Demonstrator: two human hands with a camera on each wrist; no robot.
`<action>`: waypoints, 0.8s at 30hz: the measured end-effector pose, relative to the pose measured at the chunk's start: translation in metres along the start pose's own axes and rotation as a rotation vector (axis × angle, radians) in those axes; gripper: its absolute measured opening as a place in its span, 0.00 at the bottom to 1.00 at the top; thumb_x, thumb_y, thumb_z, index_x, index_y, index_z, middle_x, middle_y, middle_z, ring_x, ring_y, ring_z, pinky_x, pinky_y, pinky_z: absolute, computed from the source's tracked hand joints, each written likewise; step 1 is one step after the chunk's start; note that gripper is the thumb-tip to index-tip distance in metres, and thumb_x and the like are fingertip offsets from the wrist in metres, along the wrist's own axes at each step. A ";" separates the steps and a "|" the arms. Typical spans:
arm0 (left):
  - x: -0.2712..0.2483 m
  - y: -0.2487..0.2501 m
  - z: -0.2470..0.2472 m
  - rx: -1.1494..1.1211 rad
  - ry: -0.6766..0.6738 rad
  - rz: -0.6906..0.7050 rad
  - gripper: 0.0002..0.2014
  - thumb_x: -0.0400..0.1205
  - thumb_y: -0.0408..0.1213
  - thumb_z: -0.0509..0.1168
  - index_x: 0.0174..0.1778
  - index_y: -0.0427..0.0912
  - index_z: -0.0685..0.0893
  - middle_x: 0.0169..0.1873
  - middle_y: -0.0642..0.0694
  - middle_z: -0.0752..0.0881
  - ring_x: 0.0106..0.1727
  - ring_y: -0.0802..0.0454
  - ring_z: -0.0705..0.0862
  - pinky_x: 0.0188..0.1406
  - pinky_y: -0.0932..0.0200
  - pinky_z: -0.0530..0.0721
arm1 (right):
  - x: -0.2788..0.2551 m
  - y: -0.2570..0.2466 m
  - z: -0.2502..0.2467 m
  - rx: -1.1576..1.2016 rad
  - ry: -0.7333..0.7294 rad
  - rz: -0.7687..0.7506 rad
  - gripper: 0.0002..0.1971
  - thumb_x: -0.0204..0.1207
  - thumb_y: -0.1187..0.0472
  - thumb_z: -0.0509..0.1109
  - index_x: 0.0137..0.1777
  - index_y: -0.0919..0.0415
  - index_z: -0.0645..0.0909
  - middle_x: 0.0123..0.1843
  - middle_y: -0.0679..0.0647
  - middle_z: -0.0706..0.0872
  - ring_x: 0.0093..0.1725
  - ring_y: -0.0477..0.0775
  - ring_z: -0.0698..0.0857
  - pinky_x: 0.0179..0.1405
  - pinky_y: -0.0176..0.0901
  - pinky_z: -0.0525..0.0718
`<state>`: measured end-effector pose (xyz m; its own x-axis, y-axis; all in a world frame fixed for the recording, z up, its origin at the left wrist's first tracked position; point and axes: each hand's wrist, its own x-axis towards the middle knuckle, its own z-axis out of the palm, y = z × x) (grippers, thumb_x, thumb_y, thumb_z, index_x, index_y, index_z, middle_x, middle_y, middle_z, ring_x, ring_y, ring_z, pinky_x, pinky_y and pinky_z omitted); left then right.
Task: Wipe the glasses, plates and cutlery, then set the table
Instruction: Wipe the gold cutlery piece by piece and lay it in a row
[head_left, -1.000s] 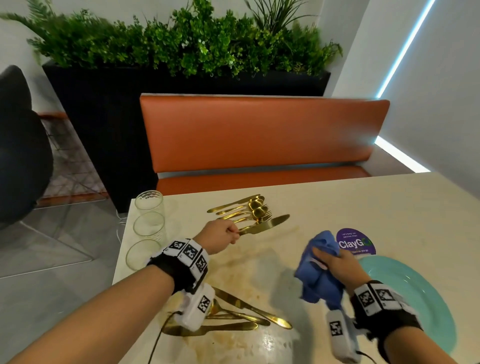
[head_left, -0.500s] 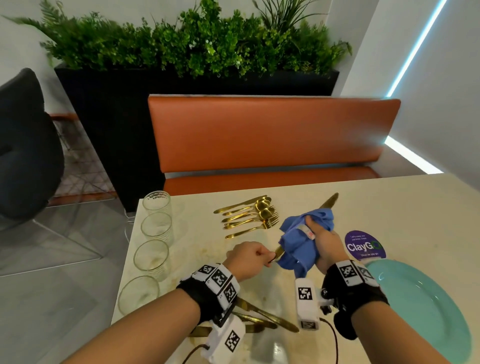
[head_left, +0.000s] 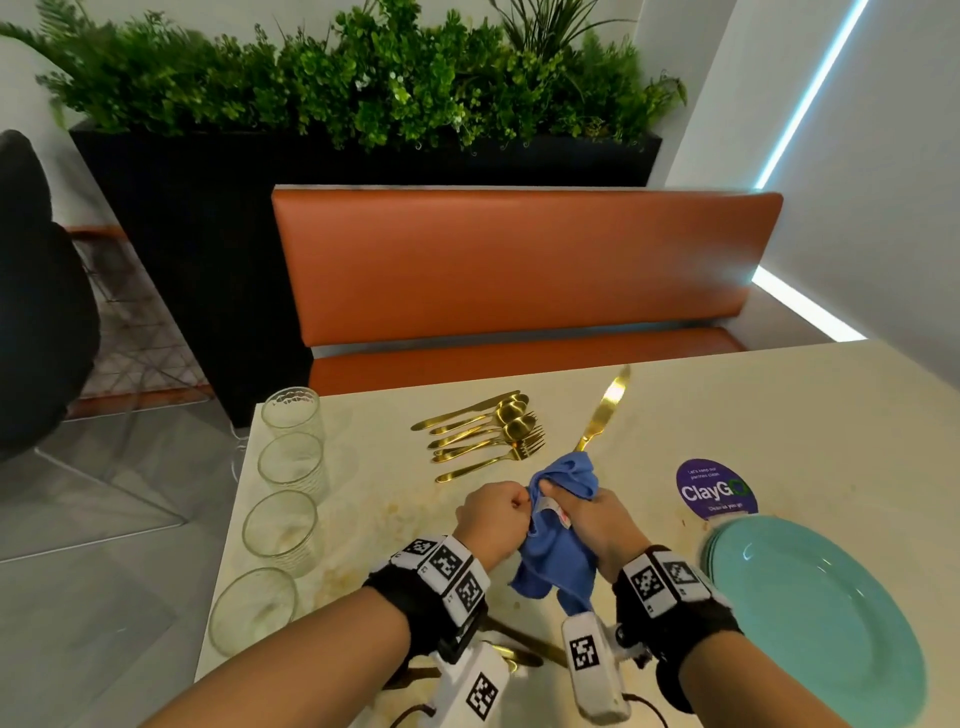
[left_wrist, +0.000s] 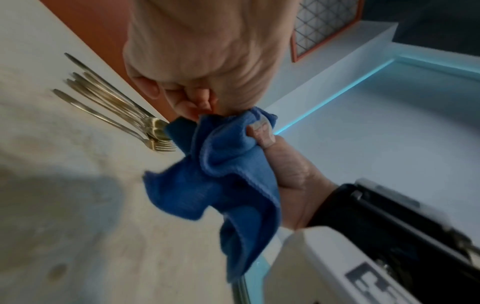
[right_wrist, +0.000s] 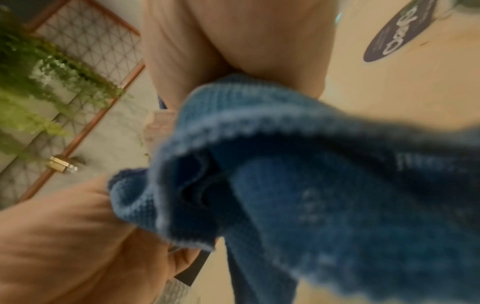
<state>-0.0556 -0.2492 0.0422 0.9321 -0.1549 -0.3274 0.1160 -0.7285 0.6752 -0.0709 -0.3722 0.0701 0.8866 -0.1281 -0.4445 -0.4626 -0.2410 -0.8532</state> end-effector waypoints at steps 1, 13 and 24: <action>0.003 -0.001 0.001 0.005 -0.036 -0.027 0.18 0.82 0.33 0.55 0.24 0.46 0.70 0.34 0.42 0.78 0.44 0.40 0.79 0.45 0.53 0.74 | 0.002 -0.001 -0.001 -0.088 -0.005 -0.014 0.12 0.80 0.54 0.65 0.35 0.55 0.79 0.40 0.59 0.84 0.44 0.59 0.82 0.49 0.53 0.81; 0.064 0.020 -0.033 -0.354 0.004 -0.069 0.11 0.81 0.40 0.67 0.57 0.41 0.87 0.57 0.45 0.87 0.61 0.47 0.83 0.66 0.53 0.79 | 0.033 -0.021 0.006 -0.441 -0.096 0.006 0.13 0.79 0.59 0.65 0.32 0.56 0.76 0.33 0.53 0.79 0.32 0.46 0.74 0.31 0.34 0.72; 0.145 -0.008 -0.051 -0.654 0.061 -0.283 0.17 0.82 0.37 0.65 0.65 0.34 0.82 0.64 0.37 0.83 0.62 0.40 0.82 0.57 0.54 0.80 | 0.080 -0.042 -0.001 -0.637 -0.139 -0.048 0.10 0.76 0.54 0.68 0.36 0.58 0.80 0.46 0.61 0.86 0.46 0.58 0.85 0.51 0.47 0.81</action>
<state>0.0958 -0.2314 0.0228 0.8511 0.0322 -0.5240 0.5205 -0.1829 0.8341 0.0193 -0.3734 0.0705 0.8787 0.0120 -0.4773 -0.2956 -0.7715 -0.5634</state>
